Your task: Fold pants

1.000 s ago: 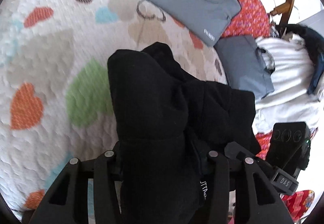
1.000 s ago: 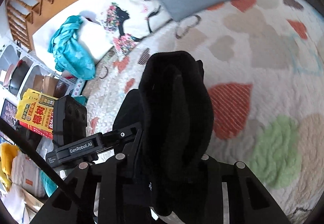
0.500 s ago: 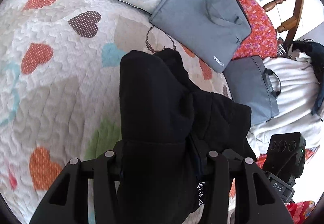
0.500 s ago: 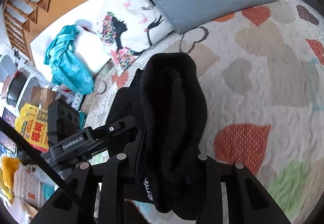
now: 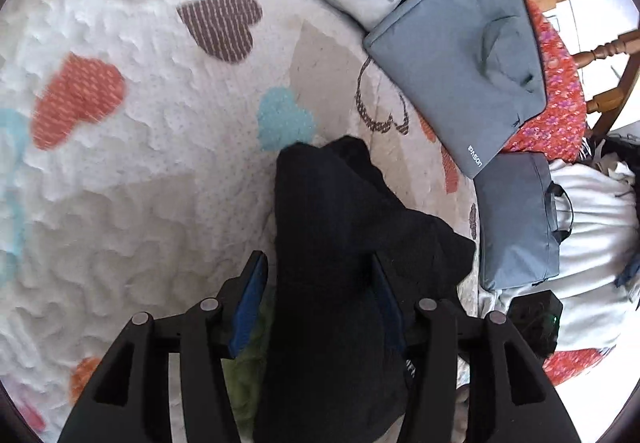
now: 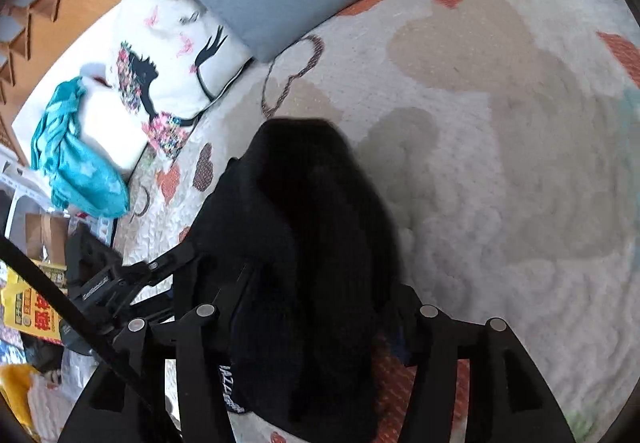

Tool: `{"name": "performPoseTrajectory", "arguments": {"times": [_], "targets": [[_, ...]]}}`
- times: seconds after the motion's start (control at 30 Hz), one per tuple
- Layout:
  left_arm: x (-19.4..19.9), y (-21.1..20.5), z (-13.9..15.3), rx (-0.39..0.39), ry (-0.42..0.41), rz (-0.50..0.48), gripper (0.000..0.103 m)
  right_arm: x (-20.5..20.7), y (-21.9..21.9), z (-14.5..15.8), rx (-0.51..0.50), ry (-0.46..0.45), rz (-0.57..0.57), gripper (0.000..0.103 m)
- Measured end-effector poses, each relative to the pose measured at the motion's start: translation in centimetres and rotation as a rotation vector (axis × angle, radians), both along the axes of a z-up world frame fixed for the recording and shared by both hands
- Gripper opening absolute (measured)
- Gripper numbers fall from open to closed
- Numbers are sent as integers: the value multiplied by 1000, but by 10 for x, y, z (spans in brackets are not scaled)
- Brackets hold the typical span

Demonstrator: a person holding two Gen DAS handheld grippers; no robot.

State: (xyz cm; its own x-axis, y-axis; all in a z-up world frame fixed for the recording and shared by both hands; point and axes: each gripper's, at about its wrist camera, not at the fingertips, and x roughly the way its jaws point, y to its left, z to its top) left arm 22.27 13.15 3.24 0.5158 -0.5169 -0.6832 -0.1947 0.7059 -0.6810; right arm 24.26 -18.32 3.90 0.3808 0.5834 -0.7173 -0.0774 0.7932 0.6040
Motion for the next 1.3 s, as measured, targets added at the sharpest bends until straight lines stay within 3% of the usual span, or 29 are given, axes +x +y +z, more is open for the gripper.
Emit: {"name": "performPoseTrajectory", "arguments": {"times": [0.1, 0.13, 0.23, 0.37, 0.43, 0.5, 0.53, 0.67, 0.8, 0.97, 1.07, 1.1, 1.13, 1.2, 1.3], "targets": [[-12, 9, 19, 20, -45, 24, 52, -10, -21, 27, -58, -99, -94, 63], [-15, 11, 25, 17, -69, 27, 52, -12, -28, 39, -25, -135, -116, 63], [-19, 3, 38, -15, -130, 10, 52, -6, -27, 60, 161, -155, -91, 63], [-25, -23, 31, -39, -151, -37, 52, 20, 1, 53, 372, -62, 18, 63], [-26, -39, 20, -3, -140, -61, 53, 32, 11, 37, 330, -20, 33, 63], [-25, -46, 10, 22, -133, -66, 53, 41, 12, 12, 187, 28, -23, 61], [-25, -46, 7, 11, -137, -72, 53, 43, 9, 4, 174, 30, -39, 59], [-23, -44, 9, 9, -131, -75, 53, 34, -10, -1, 55, 8, -112, 61], [-40, -42, 19, 39, -131, -63, 53, 9, -32, 12, 46, 4, -128, 61], [-90, -49, 52, 160, -203, -44, 53, -35, -40, 40, -11, -42, -92, 61], [-131, -54, 87, 290, -303, 1, 53, -68, -41, 60, -36, -82, -74, 61], [-152, -57, 107, 368, -360, 34, 55, -76, -40, 67, -39, -97, -69, 61], [-165, -60, 120, 419, -398, 60, 59, -87, -38, 76, -44, -120, -61, 61], [-203, -65, 155, 551, -491, 155, 84, -107, -31, 95, -60, -172, -46, 61], [-257, -72, 198, 671, -635, 307, 100, -141, -18, 132, -96, -293, -22, 61]]}}
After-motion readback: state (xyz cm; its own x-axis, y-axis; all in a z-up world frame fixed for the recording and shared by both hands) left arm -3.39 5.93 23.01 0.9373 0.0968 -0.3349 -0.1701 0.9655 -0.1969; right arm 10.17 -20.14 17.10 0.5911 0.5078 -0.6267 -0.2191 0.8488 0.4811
